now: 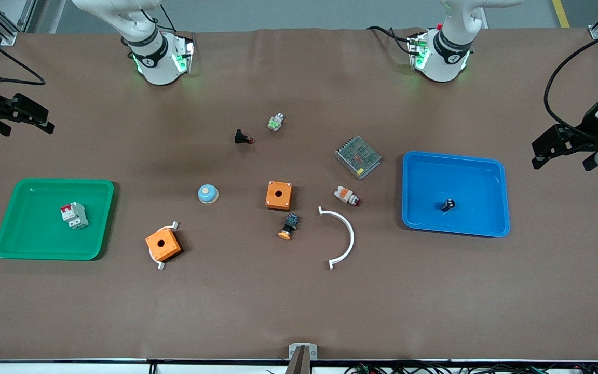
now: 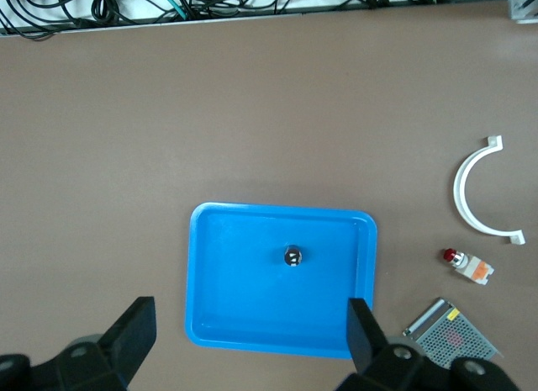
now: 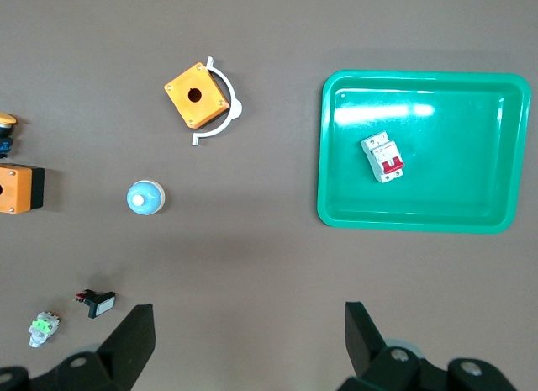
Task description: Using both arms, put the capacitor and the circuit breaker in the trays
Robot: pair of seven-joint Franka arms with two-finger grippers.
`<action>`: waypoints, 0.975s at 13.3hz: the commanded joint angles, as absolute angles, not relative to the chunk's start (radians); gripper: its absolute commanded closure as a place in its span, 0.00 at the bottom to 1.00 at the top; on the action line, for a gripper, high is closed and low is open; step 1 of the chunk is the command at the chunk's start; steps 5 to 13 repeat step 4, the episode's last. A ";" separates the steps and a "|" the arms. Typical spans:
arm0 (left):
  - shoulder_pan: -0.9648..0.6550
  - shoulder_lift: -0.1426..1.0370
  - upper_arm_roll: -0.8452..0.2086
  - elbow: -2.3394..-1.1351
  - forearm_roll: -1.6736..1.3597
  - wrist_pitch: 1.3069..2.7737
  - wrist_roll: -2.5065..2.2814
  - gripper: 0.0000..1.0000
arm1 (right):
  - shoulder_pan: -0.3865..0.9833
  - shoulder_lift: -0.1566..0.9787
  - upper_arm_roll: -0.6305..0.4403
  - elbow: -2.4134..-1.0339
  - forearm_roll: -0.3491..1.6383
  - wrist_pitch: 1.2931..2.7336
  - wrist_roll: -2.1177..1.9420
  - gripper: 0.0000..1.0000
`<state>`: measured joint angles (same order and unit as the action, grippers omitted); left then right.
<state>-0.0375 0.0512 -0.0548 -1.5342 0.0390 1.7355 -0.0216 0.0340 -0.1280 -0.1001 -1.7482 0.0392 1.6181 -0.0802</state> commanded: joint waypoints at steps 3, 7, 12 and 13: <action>-0.046 0.054 -0.074 -1.497 0.057 1.675 0.006 0.00 | 0.018 -0.144 -0.089 -1.744 0.026 1.606 -0.063 0.00; -0.046 0.054 -0.077 -1.497 0.052 1.675 0.002 0.00 | 0.018 -0.144 -0.089 -1.737 0.026 1.605 -0.063 0.00; -0.046 0.054 -0.077 -1.497 0.052 1.675 0.002 0.00 | 0.018 -0.144 -0.089 -1.737 0.026 1.605 -0.063 0.00; -0.046 0.054 -0.077 -1.497 0.052 1.675 0.002 0.00 | 0.018 -0.144 -0.089 -1.737 0.026 1.605 -0.063 0.00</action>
